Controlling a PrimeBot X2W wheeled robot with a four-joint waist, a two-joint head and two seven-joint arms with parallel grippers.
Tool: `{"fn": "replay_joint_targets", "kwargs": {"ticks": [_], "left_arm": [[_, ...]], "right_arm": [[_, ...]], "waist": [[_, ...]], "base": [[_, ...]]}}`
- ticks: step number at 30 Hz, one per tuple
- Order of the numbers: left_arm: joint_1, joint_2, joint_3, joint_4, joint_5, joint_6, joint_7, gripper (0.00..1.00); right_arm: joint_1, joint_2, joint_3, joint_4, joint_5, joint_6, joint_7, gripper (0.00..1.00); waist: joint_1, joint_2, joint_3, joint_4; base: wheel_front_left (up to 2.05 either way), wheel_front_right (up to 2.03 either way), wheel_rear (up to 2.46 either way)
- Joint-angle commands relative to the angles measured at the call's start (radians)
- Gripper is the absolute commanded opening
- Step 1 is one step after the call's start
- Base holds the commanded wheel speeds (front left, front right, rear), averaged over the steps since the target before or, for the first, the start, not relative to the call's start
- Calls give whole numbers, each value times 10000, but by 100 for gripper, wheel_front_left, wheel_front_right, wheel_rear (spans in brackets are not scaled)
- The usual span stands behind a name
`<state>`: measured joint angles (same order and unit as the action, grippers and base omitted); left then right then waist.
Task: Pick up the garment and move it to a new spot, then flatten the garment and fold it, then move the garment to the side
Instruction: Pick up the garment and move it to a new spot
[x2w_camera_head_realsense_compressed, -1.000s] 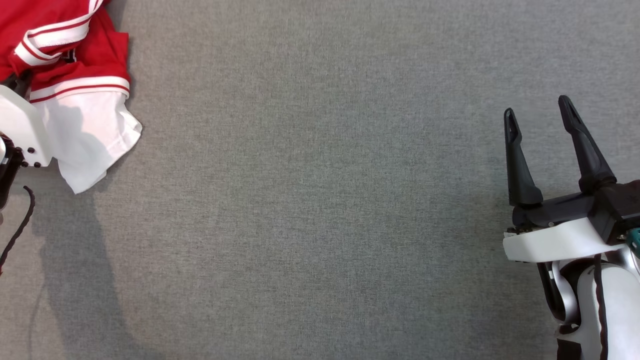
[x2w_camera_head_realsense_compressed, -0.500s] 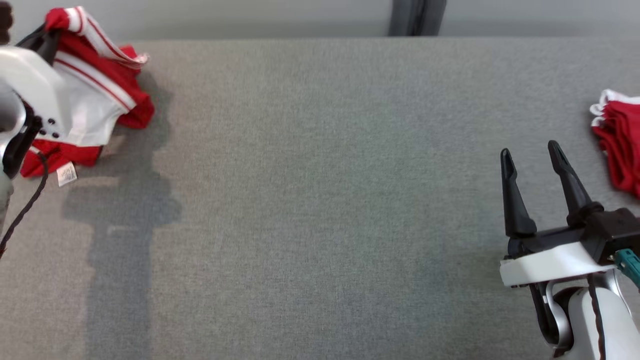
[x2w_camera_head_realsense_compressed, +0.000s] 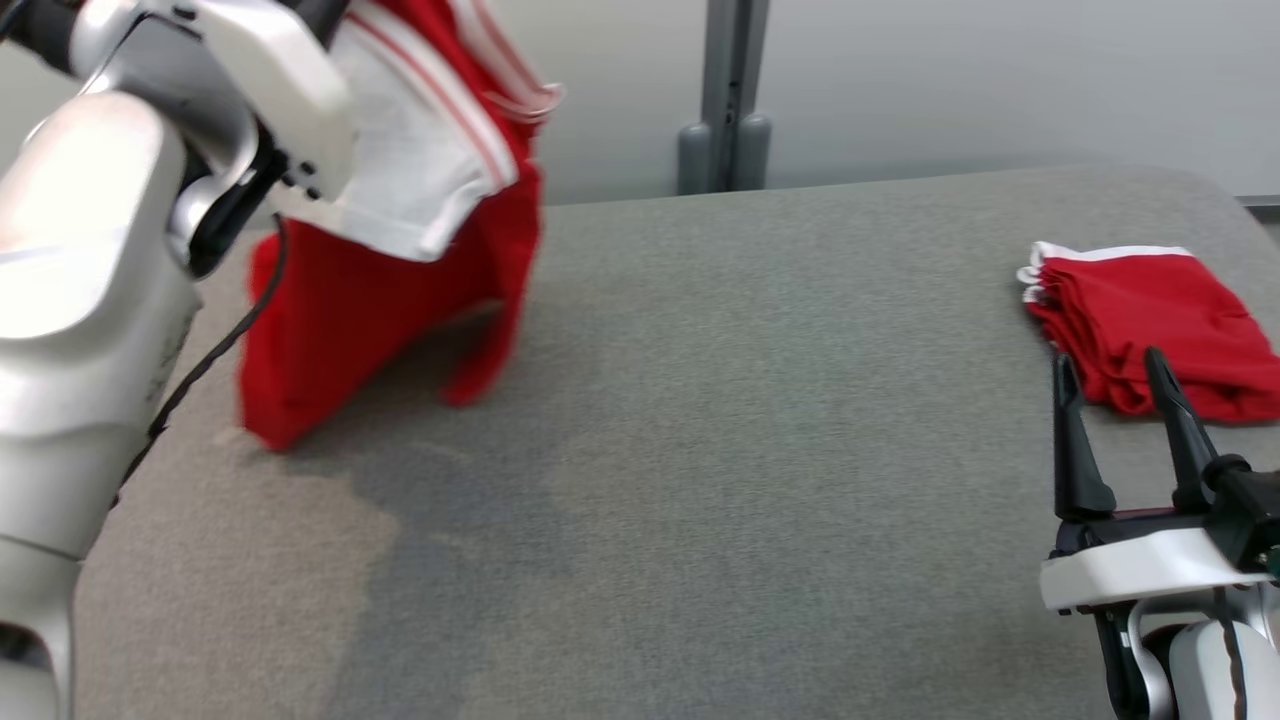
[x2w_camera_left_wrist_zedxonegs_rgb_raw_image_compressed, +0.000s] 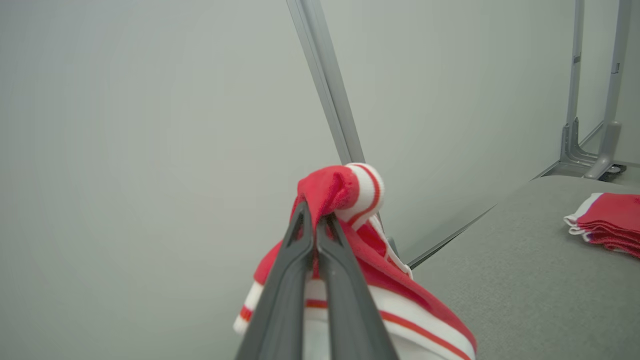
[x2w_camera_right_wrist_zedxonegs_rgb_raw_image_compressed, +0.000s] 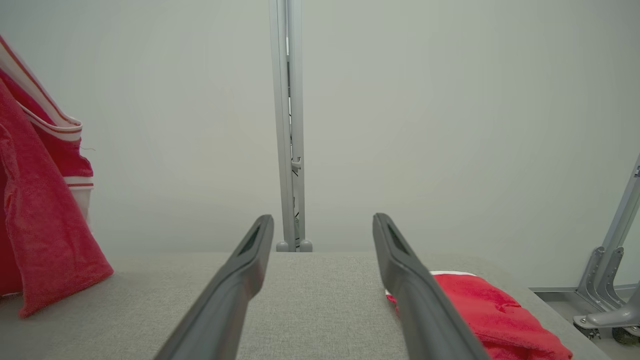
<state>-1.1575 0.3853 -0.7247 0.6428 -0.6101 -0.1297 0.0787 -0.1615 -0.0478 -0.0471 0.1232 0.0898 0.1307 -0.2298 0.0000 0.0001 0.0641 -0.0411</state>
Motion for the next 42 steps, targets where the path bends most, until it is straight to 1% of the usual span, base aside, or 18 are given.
{"fn": "replay_joint_targets", "kwargs": {"ticks": [1, 7, 10, 12, 18, 25, 29, 34, 35, 36, 38, 42], "left_arm": [[-214, -42, 37, -69, -69, 8, -54, 0], [-630, -892, 223, -537, -352, 307, -291, 0], [-621, -1181, 377, -582, -529, 494, -450, 0], [-308, -1310, 471, -480, -719, 590, -538, 0], [1046, -1208, 620, 417, -1134, 769, -984, 0], [2830, -1130, 801, 2129, -1522, 992, -1866, 0], [3349, -1187, 898, 3057, -1662, 1128, -2267, 0], [3598, -1390, 972, 3903, -1767, 1145, -2673, 0], [3608, -1428, 980, 4025, -1776, 1116, -2760, 17], [3628, -1483, 984, 4150, -1787, 1103, -2843, 41], [3684, -1631, 978, 4359, -1800, 1041, -2967, 100], [3715, -1812, 975, 4710, -1805, 942, -3163, 100]], "right_arm": [[109, -56, -57, 36, 7, 2, -85, 100], [269, -53, -293, 85, 9, 2, -125, 100], [277, -53, -266, 84, 80, 2, -152, 100], [274, -51, -209, 95, 142, 2, -176, 100], [105, -54, -35, 199, 297, 2, -220, 100], [-119, -54, 7, 358, 313, 2, -295, 100], [-200, -54, 74, 464, 277, 2, -302, 100], [-295, -54, 188, 571, 282, 2, -312, 100], [-305, -54, 215, 599, 288, 2, -317, 100], [-315, -56, 239, 617, 292, 2, -320, 100], [-329, -54, 275, 664, 301, 2, -326, 100], [-351, -54, 309, 727, 292, 2, -336, 100]], "waist": [[0, -1, -194, -262], [0, -1, -257, -798], [0, -1, -149, -1010], [0, -1, -36, -1123], [0, -1, 366, -1307], [0, -1, 701, -1268], [0, -1, 788, -1175], [0, -1, 821, -1033], [0, -1, 822, -1008], [0, -1, 819, -987], [0, -1, 810, -949], [0, -1, 777, -885]], "base": [[0, 0, 0], [0, 0, 0], [0, 0, 0], [0, 0, 0], [0, 0, 0], [0, 0, 0], [0, 0, 0], [0, 0, 0], [0, 0, 0], [0, 0, 0], [0, 0, 0], [0, 0, 0]]}}
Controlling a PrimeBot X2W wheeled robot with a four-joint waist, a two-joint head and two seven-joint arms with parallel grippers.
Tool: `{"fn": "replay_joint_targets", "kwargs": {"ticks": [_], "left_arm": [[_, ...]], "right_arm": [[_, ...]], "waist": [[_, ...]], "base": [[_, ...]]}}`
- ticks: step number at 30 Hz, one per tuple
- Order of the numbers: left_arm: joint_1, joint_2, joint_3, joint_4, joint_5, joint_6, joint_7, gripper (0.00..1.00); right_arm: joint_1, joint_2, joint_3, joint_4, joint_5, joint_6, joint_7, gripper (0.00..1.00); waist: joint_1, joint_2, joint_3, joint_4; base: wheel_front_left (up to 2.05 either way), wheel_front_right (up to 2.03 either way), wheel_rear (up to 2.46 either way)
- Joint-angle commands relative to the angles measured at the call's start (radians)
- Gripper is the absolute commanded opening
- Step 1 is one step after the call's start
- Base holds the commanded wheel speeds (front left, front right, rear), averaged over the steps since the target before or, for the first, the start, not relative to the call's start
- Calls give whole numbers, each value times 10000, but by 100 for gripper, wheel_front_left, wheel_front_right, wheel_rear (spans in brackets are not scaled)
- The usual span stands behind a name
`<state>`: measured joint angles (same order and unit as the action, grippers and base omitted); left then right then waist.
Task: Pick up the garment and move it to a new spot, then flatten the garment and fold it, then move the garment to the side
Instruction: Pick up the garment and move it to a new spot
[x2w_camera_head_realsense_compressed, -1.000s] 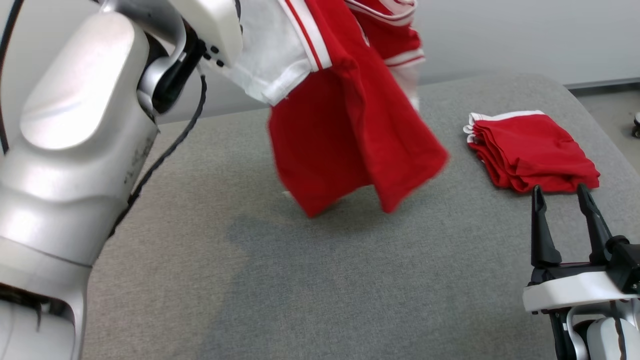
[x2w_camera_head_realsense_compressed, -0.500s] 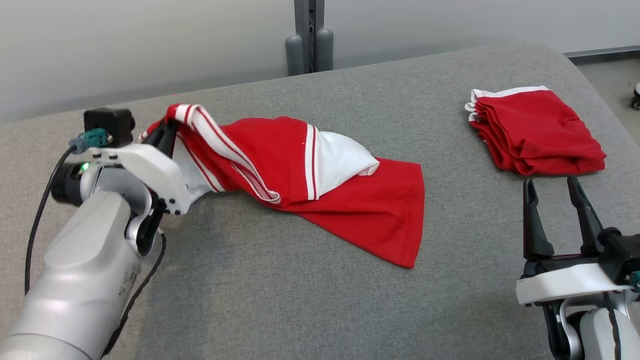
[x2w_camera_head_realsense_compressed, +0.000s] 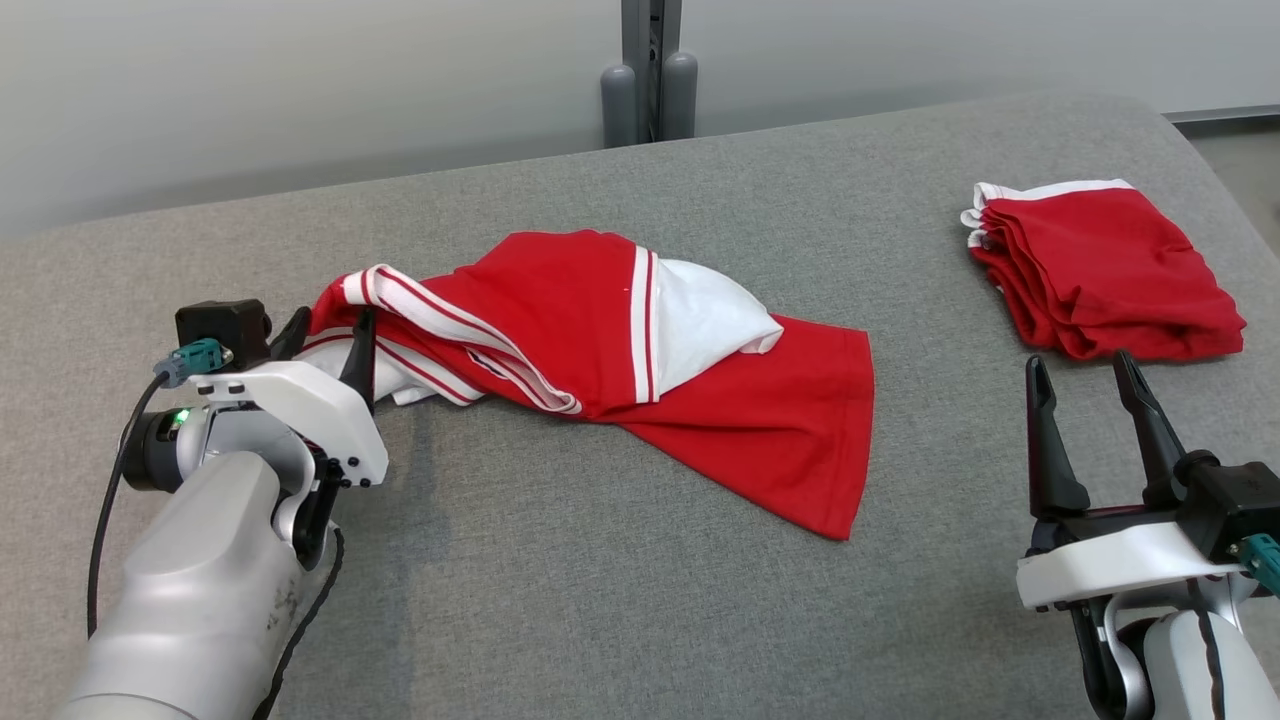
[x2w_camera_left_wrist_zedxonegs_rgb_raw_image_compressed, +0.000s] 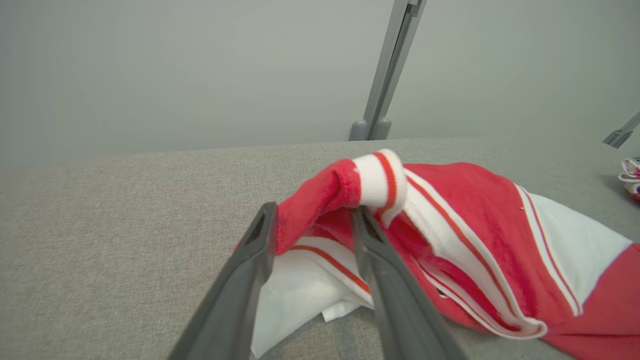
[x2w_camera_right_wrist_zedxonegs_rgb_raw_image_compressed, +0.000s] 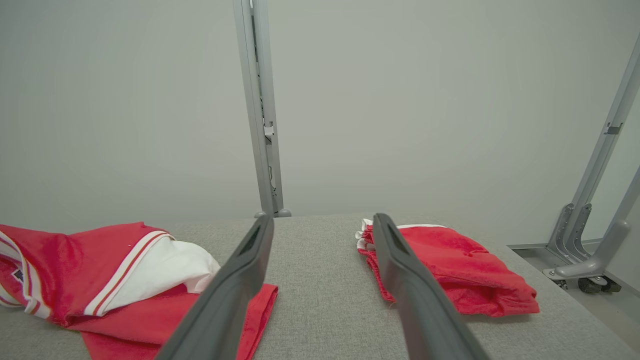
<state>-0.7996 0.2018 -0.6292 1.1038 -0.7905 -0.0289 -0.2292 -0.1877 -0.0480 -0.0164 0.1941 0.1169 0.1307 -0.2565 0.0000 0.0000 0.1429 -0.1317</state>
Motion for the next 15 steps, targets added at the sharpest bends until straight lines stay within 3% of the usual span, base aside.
{"fn": "replay_joint_targets", "kwargs": {"ticks": [1, 10, 15], "left_arm": [[141, -23, 15, 171, -4, -94, -117, 100], [403, -100, -46, 452, 118, -355, -305, 100], [762, -68, 147, -175, 308, -407, -366, 100]], "right_arm": [[-72, -52, -7, 35, 13, 2, -71, 100], [144, -54, -129, 121, -111, 2, -79, 100], [337, -54, -229, 86, -136, 2, -84, 100]], "waist": [[0, 0, -28, 39], [0, 0, -311, 322], [0, 0, -601, 632]], "base": [[0, 0, 0], [0, 0, 0], [0, 0, 0]]}}
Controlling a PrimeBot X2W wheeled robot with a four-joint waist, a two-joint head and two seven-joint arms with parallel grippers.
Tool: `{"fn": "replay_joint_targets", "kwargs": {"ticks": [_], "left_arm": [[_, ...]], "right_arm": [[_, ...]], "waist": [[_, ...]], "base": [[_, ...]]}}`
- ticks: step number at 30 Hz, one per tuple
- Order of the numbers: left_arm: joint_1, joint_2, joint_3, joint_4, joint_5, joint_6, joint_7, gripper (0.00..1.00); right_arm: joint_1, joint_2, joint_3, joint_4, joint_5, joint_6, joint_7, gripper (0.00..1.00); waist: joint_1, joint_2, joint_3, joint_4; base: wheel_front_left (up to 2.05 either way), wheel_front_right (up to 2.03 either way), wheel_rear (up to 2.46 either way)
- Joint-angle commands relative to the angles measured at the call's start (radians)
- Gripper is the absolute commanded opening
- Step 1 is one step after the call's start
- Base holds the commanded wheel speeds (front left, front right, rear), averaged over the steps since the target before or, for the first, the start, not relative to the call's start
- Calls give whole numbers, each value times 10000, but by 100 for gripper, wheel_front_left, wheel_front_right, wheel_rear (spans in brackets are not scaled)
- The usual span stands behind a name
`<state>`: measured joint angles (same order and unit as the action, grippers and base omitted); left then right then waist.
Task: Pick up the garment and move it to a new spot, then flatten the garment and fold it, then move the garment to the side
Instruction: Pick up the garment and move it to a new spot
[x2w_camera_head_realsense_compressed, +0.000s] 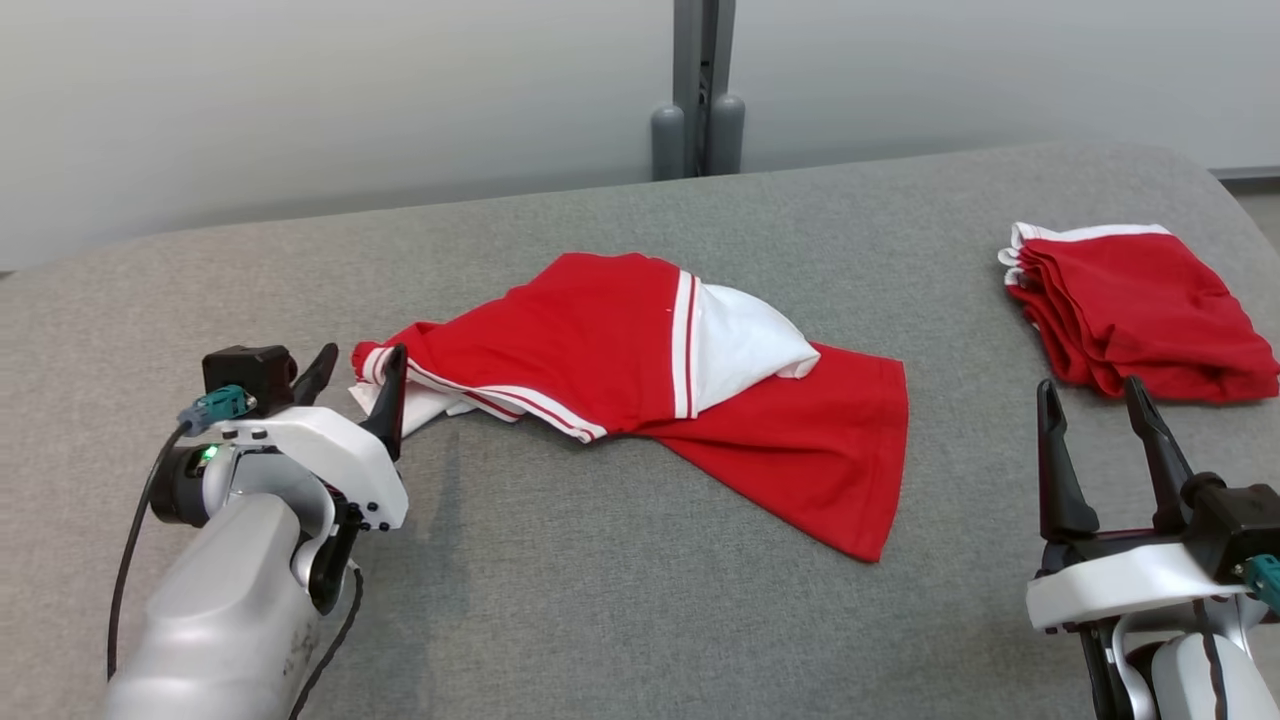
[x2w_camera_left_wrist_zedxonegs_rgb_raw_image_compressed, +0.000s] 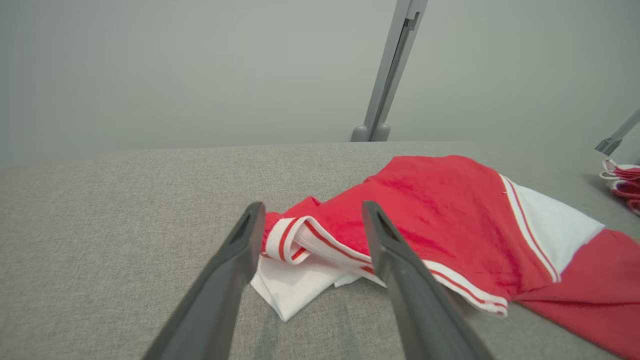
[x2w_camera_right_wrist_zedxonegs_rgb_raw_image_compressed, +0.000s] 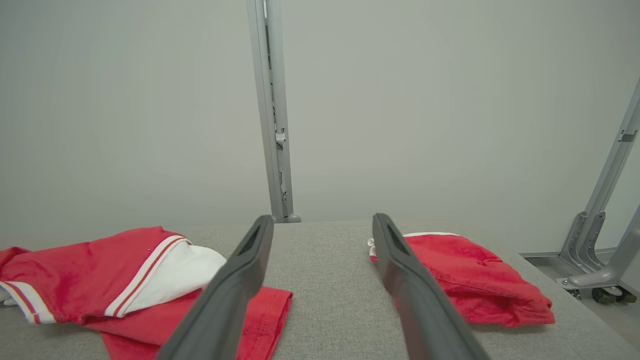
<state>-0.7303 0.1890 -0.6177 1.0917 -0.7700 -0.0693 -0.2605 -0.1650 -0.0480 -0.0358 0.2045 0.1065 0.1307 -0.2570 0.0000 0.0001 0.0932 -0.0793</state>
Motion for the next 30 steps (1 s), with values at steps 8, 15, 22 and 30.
{"fn": "replay_joint_targets", "kwargs": {"ticks": [8, 15, 22, 30], "left_arm": [[1649, 316, 880, -2459, 983, 540, -55, 100], [4023, 279, 2223, -5217, 1967, 1278, -44, 100], [5560, 6, 3178, -6800, 2825, 1711, -44, 100], [6606, -398, 3796, -7843, 3760, 1688, -46, 100]], "right_arm": [[432, -54, -53, -14, -100, 2, -26, 100], [863, -54, 32, -90, -20, 2, -11, 100], [1211, -54, 247, -118, 245, 2, -35, 100], [1570, -54, 686, -22, 535, 2, -65, 100]], "waist": [[0, -1, -646, 565], [0, -1, -1048, 938], [0, -1, -1204, 1194], [0, -1, -1231, 1309]], "base": [[0, 0, 0], [0, 0, 0], [0, 0, 0], [0, 0, 0]]}}
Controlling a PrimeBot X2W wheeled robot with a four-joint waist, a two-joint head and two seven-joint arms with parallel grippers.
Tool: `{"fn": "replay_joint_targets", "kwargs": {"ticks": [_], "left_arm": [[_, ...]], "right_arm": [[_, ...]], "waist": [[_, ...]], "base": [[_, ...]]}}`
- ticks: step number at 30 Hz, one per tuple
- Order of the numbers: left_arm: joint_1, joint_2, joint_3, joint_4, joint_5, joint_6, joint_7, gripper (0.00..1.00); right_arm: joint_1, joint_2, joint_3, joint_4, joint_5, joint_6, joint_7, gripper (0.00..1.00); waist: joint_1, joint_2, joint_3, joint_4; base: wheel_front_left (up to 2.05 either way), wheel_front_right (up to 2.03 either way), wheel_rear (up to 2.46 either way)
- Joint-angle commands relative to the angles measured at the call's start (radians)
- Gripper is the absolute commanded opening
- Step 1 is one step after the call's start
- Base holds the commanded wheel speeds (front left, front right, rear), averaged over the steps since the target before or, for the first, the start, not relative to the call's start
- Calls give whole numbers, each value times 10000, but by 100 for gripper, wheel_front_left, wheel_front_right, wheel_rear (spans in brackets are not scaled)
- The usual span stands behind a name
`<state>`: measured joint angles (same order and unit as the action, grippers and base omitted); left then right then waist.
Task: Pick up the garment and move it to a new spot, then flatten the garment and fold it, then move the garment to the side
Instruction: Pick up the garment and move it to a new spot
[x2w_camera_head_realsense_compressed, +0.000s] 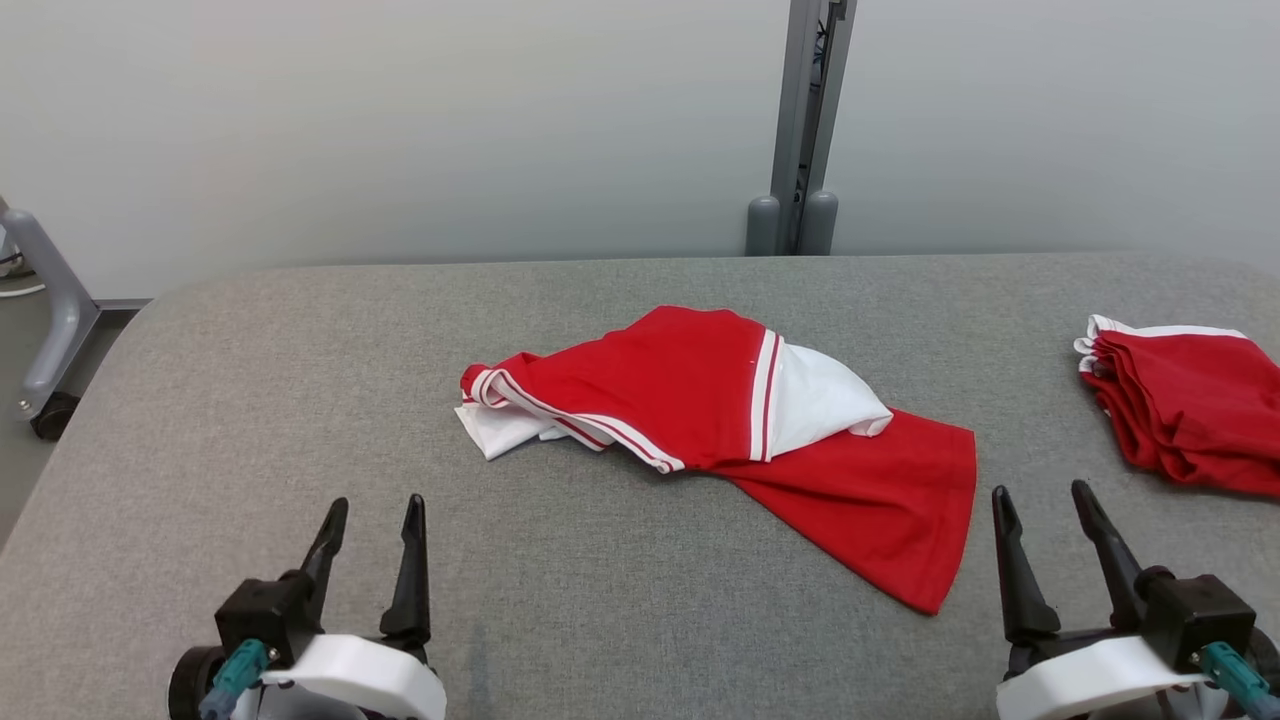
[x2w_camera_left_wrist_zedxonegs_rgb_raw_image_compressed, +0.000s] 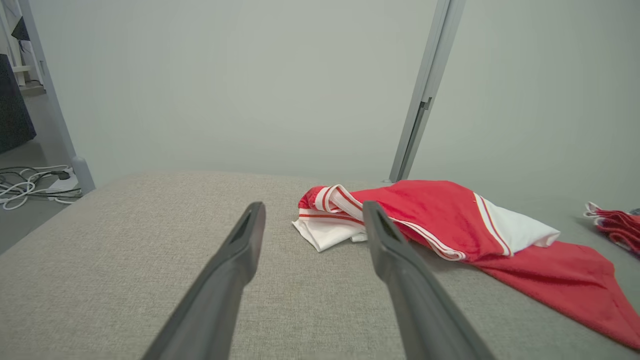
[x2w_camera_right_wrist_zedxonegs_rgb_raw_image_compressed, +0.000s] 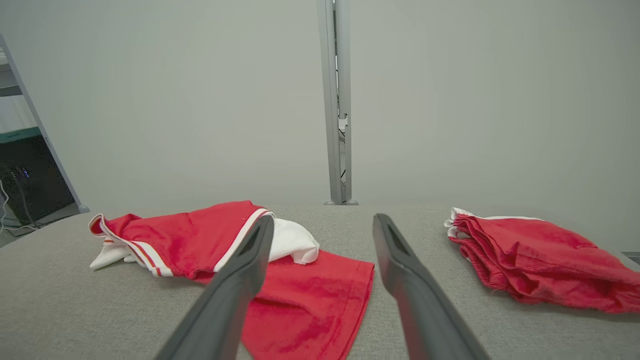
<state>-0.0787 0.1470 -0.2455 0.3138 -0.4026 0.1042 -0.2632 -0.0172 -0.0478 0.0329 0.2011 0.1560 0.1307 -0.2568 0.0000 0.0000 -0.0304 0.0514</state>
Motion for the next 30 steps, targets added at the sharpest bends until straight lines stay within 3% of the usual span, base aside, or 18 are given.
{"fn": "replay_joint_targets", "kwargs": {"ticks": [1, 30], "left_arm": [[179, -35, 143, -121, 176, -67, -17, 100], [443, -727, 1097, 163, 1190, -748, -19, 100]], "right_arm": [[111, -56, 33, 32, 58, 2, -71, 100], [-55, -56, 248, 450, 8, 2, -67, 100]], "waist": [[0, 0, 8, 0], [0, 0, 65, -75]], "base": [[0, 0, 0], [0, 0, 0]]}}
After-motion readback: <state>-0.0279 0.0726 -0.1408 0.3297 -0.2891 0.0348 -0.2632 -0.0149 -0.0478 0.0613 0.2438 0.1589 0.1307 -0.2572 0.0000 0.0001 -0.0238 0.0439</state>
